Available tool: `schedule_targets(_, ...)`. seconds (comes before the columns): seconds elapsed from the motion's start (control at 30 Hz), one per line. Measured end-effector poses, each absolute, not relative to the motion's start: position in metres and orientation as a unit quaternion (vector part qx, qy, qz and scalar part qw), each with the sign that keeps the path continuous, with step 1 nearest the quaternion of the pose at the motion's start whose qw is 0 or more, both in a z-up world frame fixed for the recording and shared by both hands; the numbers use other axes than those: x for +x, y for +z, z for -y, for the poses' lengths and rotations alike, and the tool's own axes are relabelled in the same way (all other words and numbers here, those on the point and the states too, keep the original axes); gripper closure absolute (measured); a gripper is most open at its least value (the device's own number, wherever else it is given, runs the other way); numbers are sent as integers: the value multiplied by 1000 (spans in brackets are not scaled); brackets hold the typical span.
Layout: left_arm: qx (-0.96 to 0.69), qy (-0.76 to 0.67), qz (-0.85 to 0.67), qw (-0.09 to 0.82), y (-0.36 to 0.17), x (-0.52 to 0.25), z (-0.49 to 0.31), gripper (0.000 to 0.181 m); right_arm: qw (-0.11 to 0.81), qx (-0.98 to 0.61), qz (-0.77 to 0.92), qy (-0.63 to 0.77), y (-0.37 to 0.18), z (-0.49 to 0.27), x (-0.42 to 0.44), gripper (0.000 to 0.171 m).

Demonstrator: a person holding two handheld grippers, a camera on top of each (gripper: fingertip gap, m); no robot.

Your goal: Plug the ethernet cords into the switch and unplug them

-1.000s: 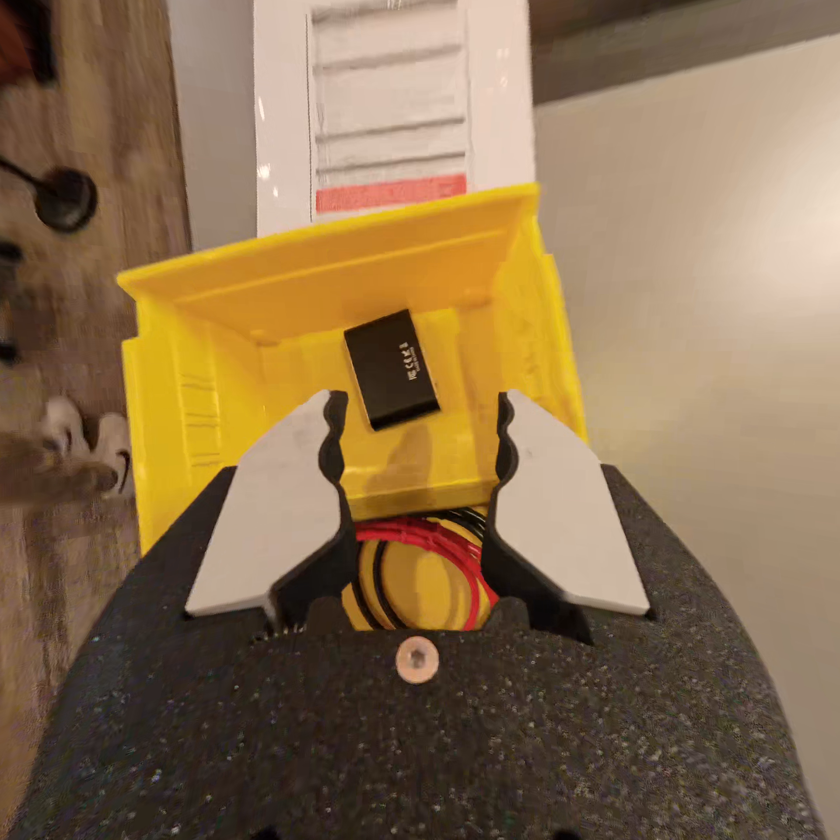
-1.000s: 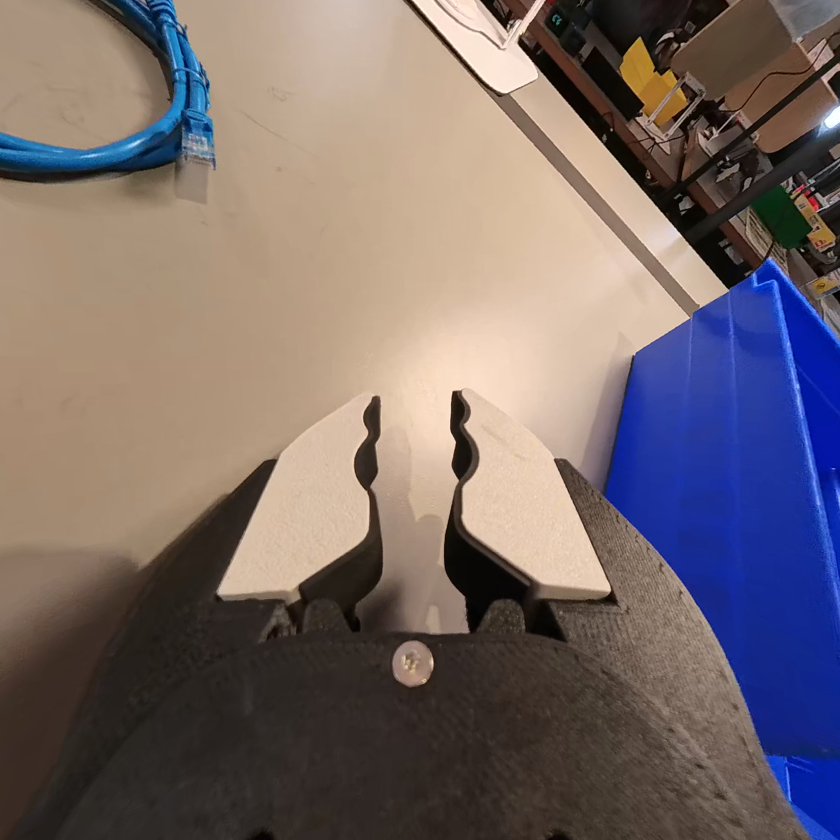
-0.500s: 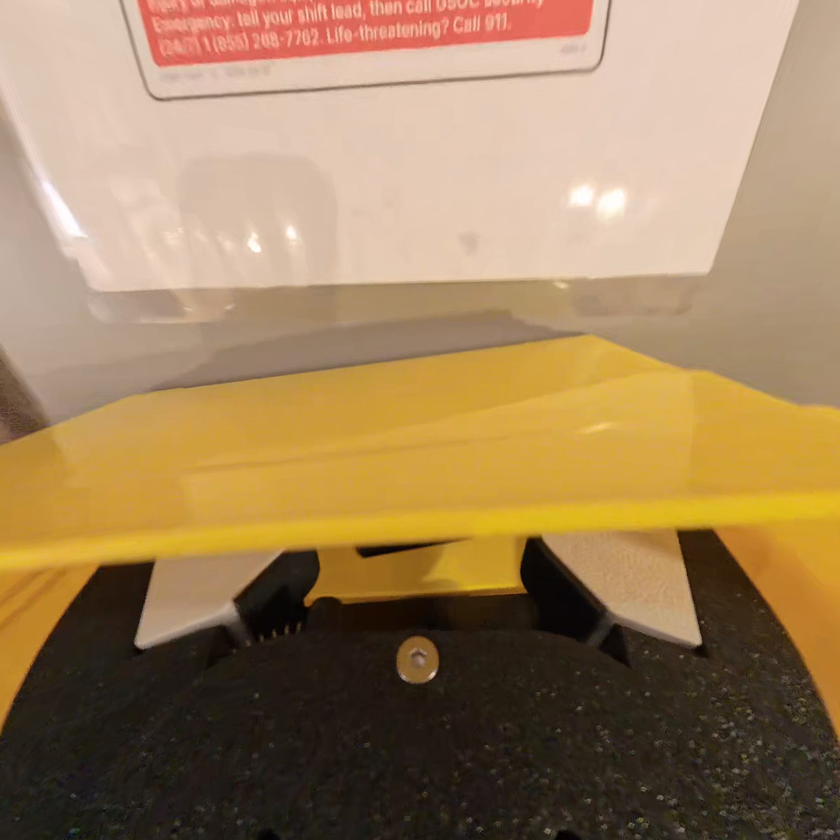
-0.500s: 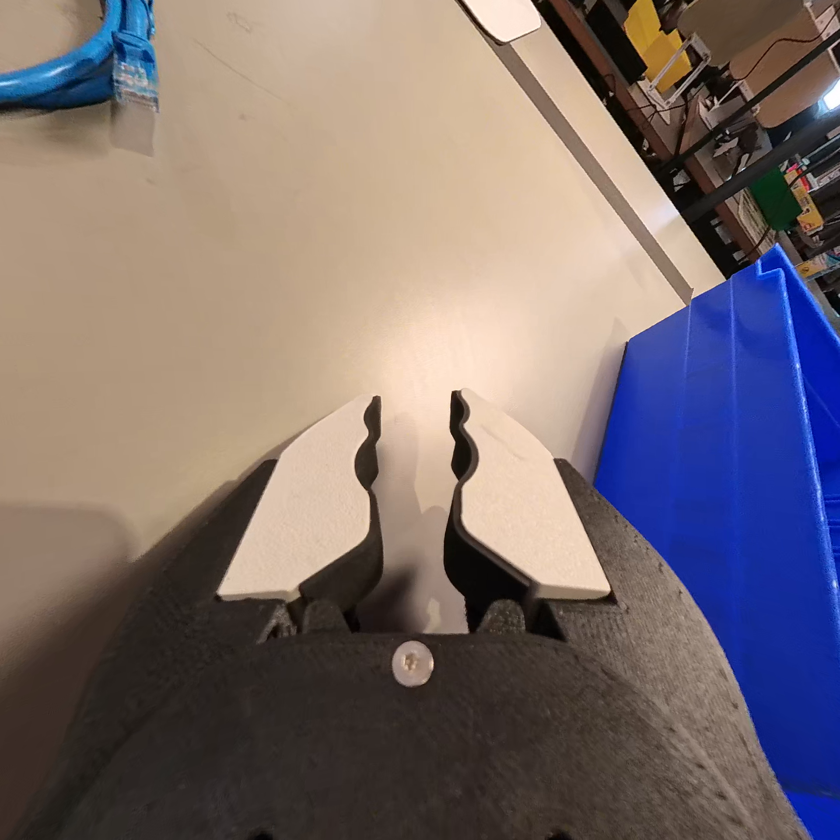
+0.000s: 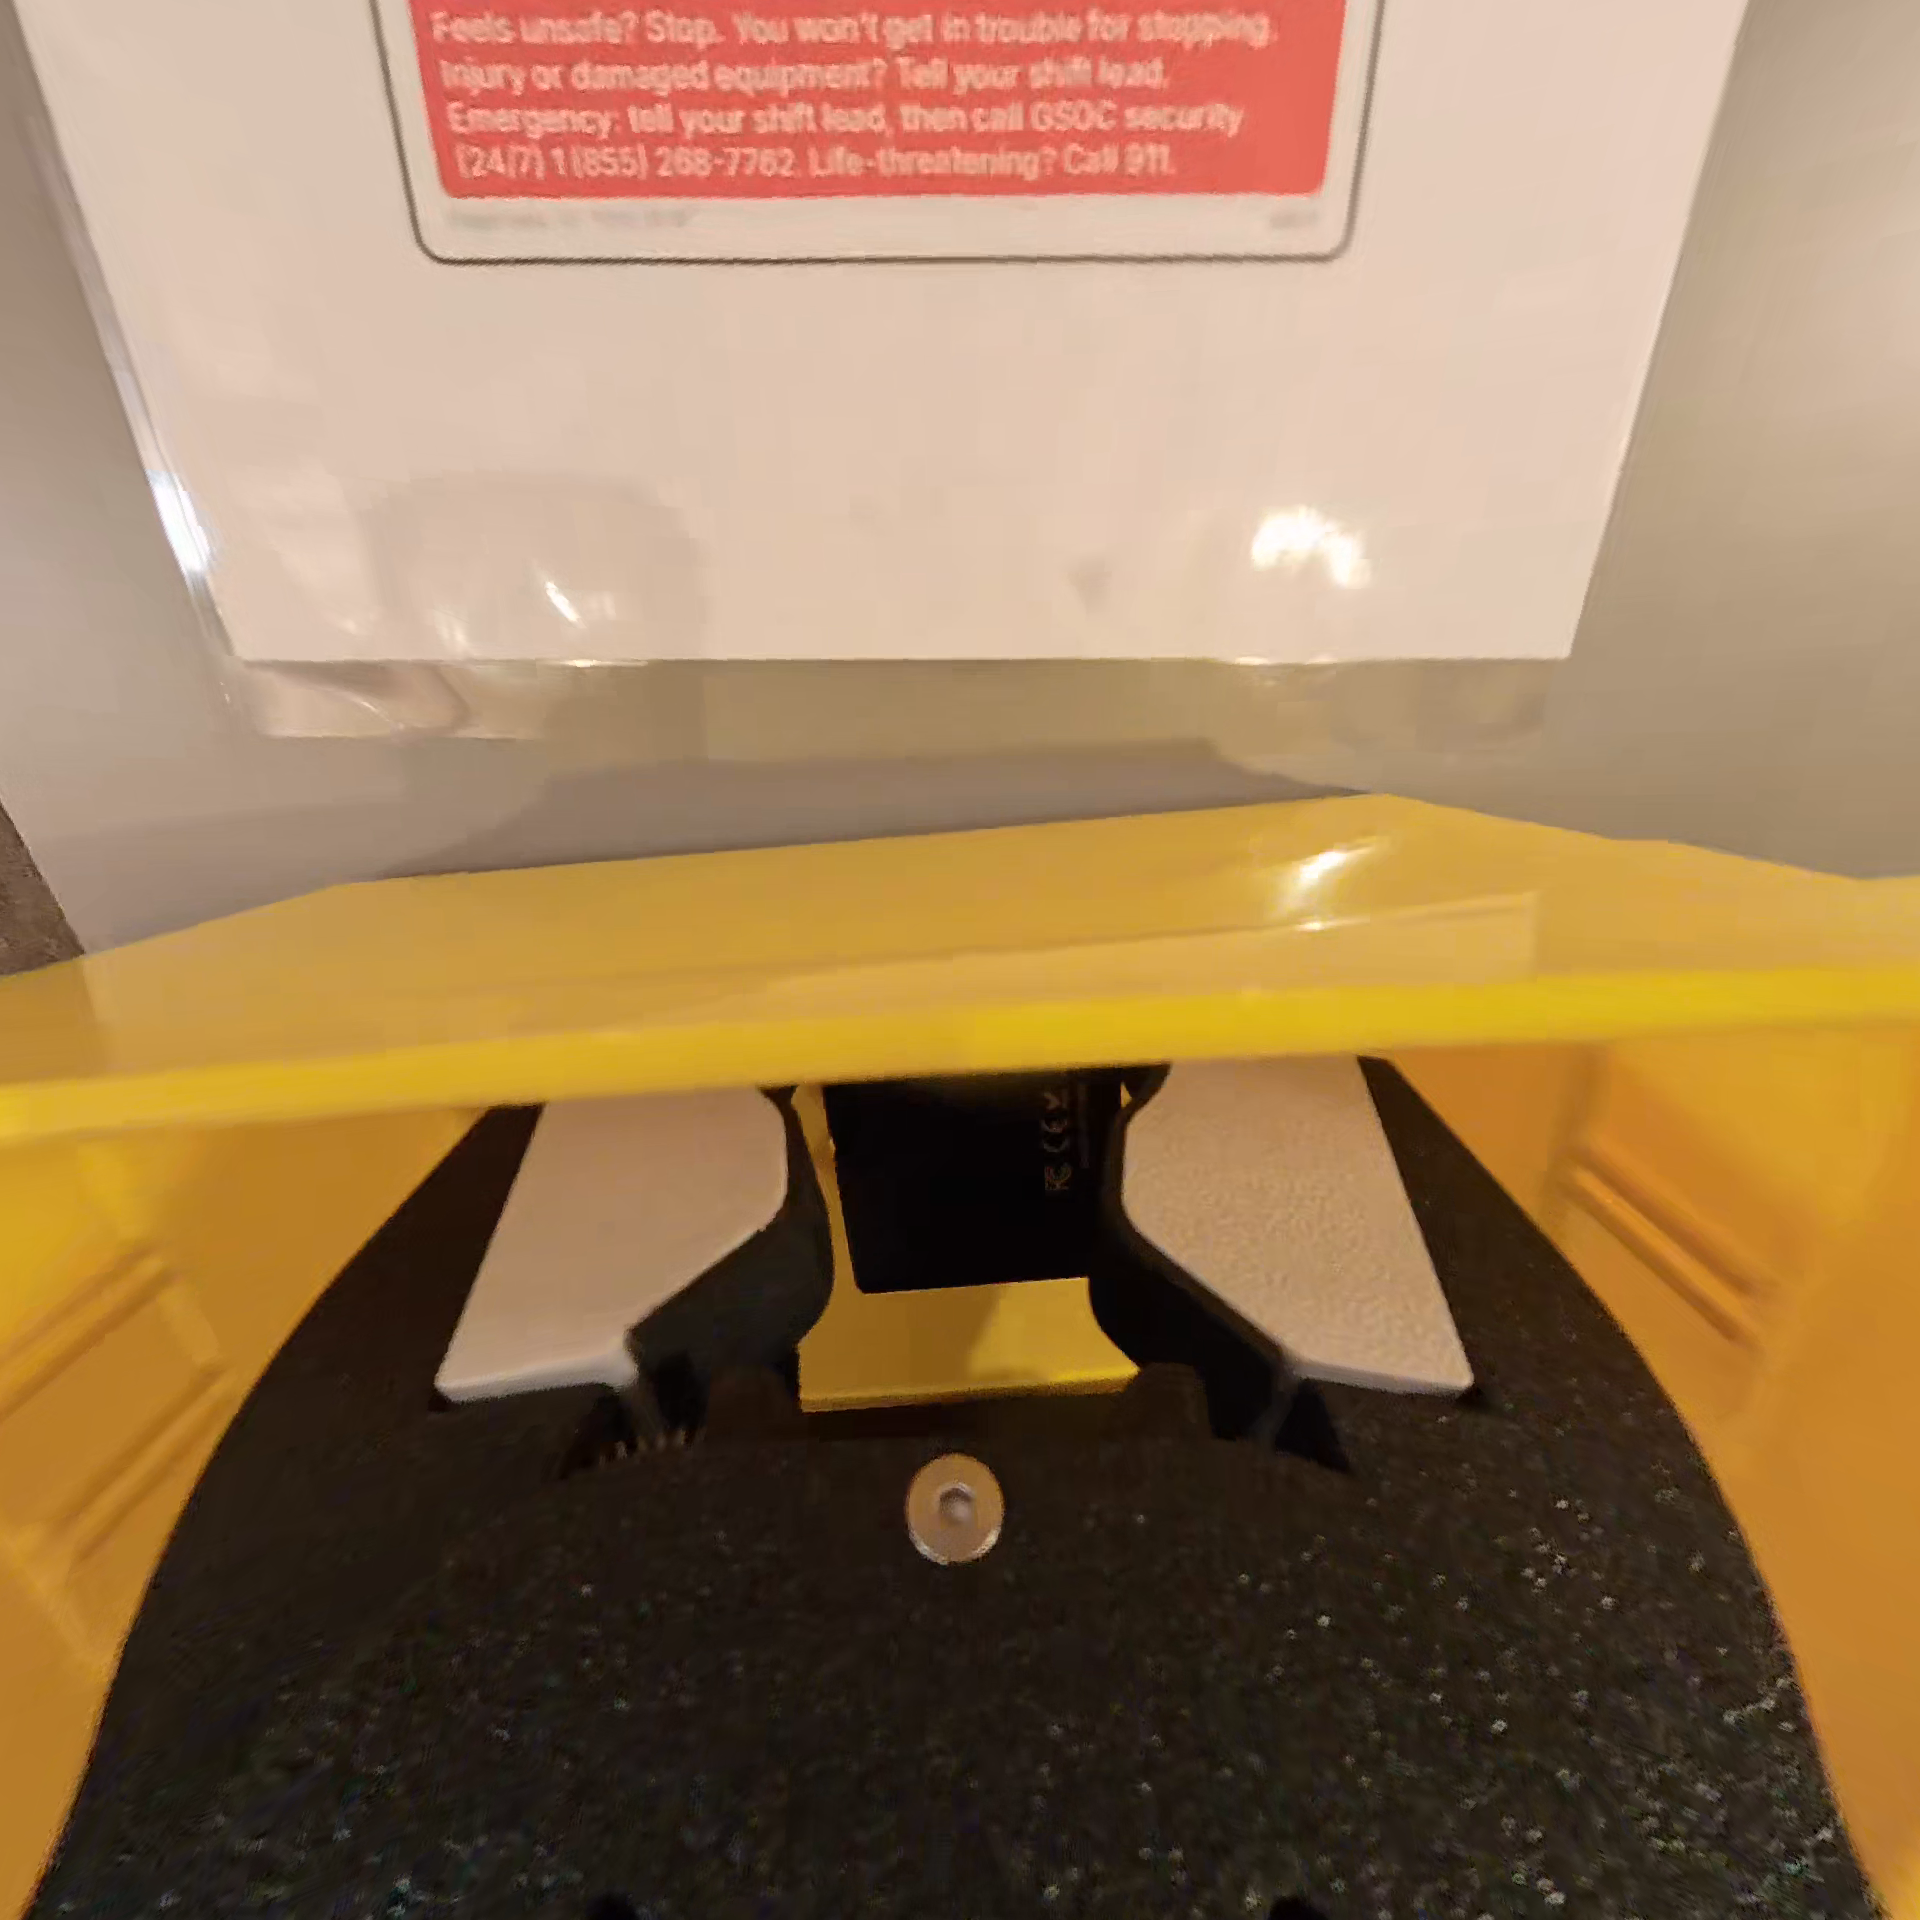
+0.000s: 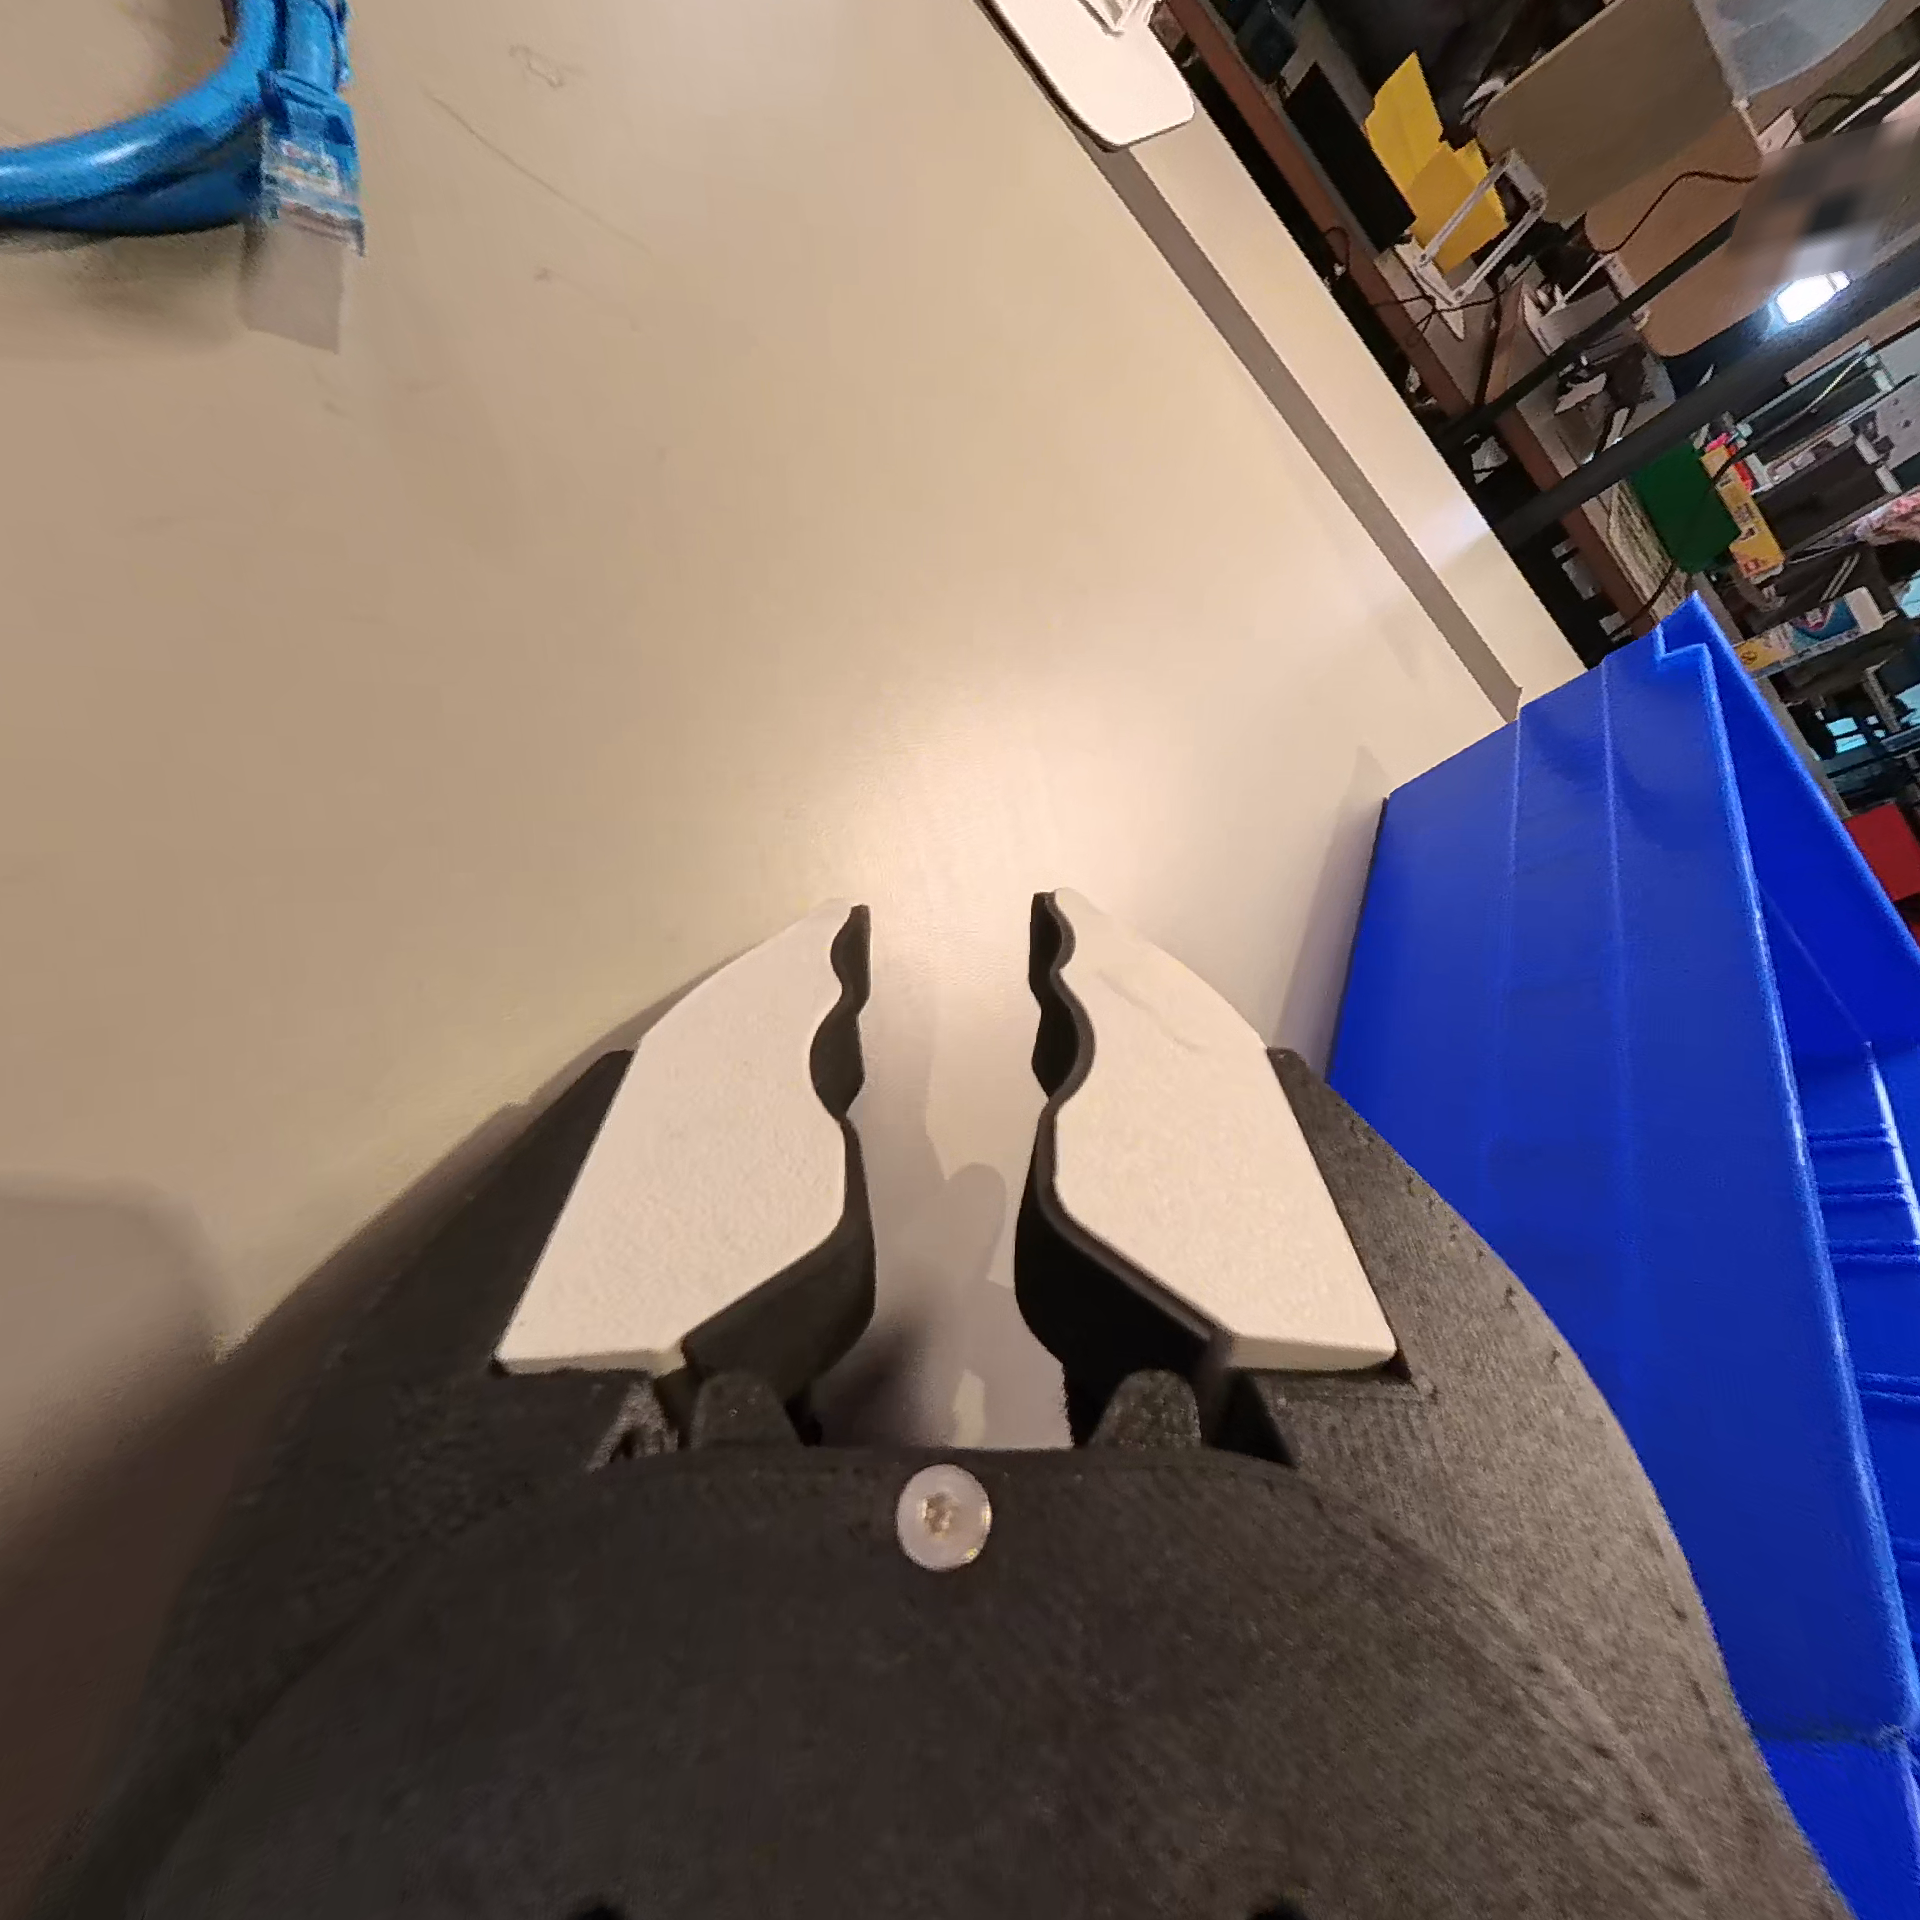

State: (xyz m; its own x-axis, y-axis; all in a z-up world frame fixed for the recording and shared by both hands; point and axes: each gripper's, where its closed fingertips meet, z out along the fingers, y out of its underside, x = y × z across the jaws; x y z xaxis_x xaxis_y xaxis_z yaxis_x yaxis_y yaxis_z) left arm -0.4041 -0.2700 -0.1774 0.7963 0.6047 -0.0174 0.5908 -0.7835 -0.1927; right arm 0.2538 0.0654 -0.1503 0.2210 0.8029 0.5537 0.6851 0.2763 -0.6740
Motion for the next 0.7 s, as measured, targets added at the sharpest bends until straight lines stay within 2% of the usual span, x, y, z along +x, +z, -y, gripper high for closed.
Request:
schedule_targets(0.33, -952, 87, 266, 126, -141, -389, 275, 121, 499, -601, 620, 72, -149, -64, 256, 141)
schedule_targets(0.5, -939, 120, 228, 227, -91, -380, 258, 121, 497, -599, 625, 61, -152, -65, 256, 141)
schedule_targets(0.7, -895, 215, 153, 359, -2, -344, 234, 121, 495, -598, 627, 58, -153, -66, 255, 141)
